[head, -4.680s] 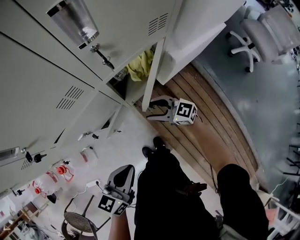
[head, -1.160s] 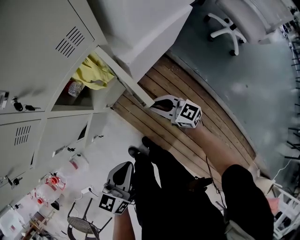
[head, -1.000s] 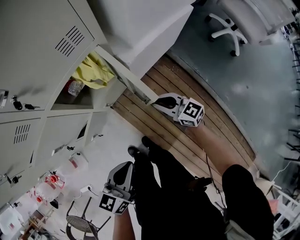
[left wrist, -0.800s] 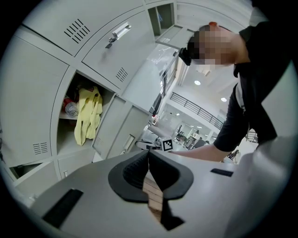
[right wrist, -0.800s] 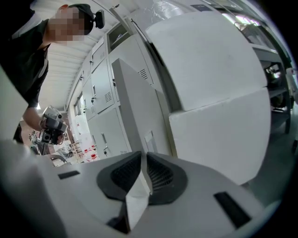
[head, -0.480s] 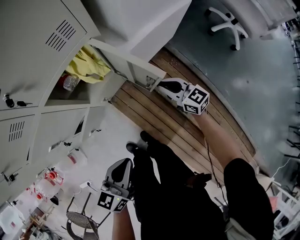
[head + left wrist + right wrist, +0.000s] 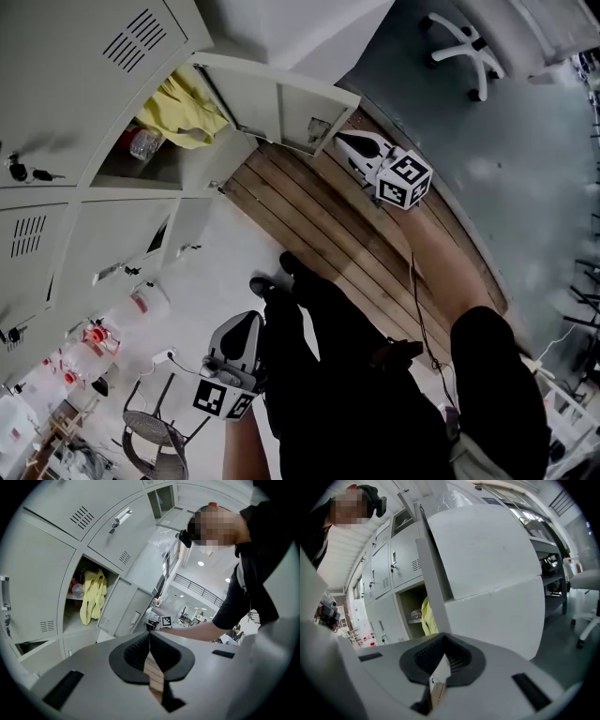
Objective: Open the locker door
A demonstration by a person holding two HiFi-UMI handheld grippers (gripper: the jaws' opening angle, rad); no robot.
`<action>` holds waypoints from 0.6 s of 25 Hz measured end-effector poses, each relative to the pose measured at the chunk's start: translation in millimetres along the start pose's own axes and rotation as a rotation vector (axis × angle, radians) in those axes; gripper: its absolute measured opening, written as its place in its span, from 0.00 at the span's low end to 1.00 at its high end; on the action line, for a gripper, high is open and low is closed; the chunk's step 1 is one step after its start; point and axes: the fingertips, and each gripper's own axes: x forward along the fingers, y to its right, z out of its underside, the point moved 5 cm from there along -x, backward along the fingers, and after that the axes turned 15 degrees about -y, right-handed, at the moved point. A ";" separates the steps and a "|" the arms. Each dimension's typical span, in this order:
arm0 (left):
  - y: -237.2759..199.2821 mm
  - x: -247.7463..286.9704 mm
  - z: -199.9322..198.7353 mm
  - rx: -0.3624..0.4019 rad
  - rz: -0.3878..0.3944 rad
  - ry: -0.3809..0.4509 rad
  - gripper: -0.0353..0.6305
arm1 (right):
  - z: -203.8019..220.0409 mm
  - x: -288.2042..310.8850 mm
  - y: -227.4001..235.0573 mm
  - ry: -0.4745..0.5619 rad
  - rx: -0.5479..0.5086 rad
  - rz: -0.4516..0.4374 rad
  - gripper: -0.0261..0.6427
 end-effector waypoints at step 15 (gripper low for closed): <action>2.4 -49.7 11.7 0.011 -0.024 0.109 0.08 | -3.5 -44.1 -60.7 0.040 -0.040 0.078 0.06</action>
